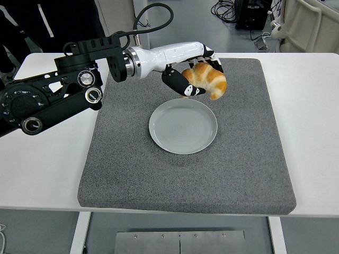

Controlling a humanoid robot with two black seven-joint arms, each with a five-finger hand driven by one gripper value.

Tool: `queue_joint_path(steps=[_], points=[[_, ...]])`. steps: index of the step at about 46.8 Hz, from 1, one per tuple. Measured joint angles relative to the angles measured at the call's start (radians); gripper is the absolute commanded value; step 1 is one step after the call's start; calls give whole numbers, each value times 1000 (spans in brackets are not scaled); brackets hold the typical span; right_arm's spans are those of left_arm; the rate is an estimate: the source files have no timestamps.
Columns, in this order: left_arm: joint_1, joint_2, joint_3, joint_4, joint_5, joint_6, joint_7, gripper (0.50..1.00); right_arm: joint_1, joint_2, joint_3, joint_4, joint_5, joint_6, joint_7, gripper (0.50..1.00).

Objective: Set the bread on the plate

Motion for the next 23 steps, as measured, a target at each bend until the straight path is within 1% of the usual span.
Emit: queue_joint_path(steps=[12, 18, 23], points=[[45, -26, 17, 40, 72, 9, 0, 536, 0, 0, 0, 0, 0, 0, 0, 1000], [48, -40, 62, 85, 78, 53, -1, 536, 0, 0, 0, 0, 0, 0, 0, 1000], [48, -42, 93, 104, 78, 72, -9, 536, 0, 0, 0, 0, 0, 0, 0, 1000]])
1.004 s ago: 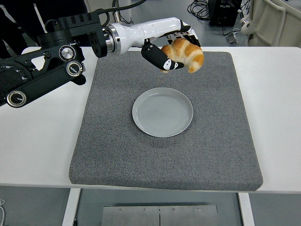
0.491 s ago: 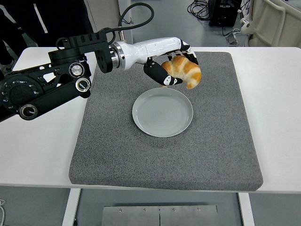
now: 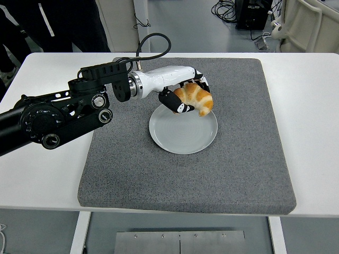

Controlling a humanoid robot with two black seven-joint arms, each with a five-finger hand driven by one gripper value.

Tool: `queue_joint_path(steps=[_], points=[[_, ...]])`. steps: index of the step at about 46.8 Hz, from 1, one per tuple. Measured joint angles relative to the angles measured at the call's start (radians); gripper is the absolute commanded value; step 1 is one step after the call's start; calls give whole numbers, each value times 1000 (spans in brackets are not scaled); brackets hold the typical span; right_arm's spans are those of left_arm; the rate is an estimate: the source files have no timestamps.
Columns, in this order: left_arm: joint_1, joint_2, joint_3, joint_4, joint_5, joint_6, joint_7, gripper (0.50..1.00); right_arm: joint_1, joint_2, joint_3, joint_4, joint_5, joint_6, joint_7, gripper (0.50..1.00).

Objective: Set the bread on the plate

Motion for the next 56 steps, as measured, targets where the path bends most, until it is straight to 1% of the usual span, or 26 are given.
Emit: queue_joint_path(steps=[9, 21, 38, 49, 56], points=[[10, -5, 44, 9, 1, 34, -1, 536, 0, 0, 0, 0, 0, 0, 0, 1000], [27, -35, 122, 56, 2, 113, -3, 536, 0, 0, 0, 0, 0, 0, 0, 1000], [40, -58, 193, 96, 6, 175, -3, 545, 0, 0, 0, 0, 0, 0, 0, 1000], [44, -60, 219, 109, 7, 183, -3, 552, 0, 0, 0, 0, 0, 0, 0, 1000], [45, -65, 222, 118, 8, 183, -3, 572, 0, 0, 0, 0, 0, 0, 0, 1000]])
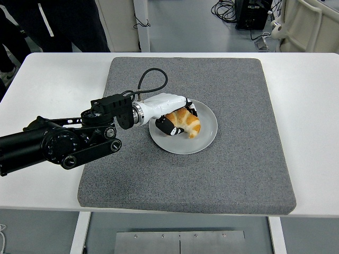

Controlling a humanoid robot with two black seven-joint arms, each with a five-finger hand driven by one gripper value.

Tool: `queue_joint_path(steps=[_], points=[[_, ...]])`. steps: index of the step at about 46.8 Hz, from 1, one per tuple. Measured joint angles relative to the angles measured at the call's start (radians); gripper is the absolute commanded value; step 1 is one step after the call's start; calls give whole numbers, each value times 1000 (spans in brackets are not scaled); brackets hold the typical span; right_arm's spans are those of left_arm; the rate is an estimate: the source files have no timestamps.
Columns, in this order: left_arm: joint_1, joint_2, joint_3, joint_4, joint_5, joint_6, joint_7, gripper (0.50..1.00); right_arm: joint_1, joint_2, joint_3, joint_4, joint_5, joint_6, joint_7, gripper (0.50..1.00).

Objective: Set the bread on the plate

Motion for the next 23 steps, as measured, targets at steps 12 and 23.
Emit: queue_joint_path(steps=[12, 23], points=[[9, -13, 16, 23, 34, 14, 0, 604, 0, 0, 0, 0, 0, 0, 0, 1000], [8, -14, 13, 23, 22, 15, -1, 823, 0, 0, 0, 0, 0, 0, 0, 1000]])
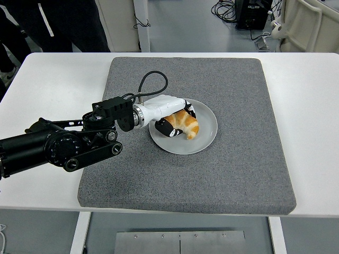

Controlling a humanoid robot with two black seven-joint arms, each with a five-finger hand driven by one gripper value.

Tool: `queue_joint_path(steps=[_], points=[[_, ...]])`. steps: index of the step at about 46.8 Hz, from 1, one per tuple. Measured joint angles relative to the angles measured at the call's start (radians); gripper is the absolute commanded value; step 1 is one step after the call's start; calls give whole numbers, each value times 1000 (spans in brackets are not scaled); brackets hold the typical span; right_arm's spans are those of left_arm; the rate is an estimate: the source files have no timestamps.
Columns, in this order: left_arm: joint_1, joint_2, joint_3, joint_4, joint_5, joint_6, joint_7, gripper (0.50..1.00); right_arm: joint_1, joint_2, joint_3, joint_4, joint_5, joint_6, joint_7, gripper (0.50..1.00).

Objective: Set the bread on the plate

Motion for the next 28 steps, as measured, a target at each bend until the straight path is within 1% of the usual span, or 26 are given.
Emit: queue_joint_path(steps=[3, 7, 12, 17, 22, 26, 28], points=[[-1, 0, -4, 0, -2, -1, -3, 861, 0, 0, 0, 0, 0, 0, 0, 1000], [-3, 1, -8, -2, -3, -5, -17, 883, 0, 0, 0, 0, 0, 0, 0, 1000], [-4, 8, -9, -3, -16, -11, -37, 922, 0, 0, 0, 0, 0, 0, 0, 1000], [-8, 12, -10, -5, -34, -16, -61, 939, 0, 0, 0, 0, 0, 0, 0, 1000], [-14, 19, -17, -6, -47, -40, -89, 948, 0, 0, 0, 0, 0, 0, 0, 1000], [-15, 22, -55, -7, -73, -59, -112, 951, 0, 0, 0, 0, 0, 0, 0, 1000], [-16, 27, -82, -7, -88, -78, -119, 951, 0, 0, 0, 0, 0, 0, 0, 1000]])
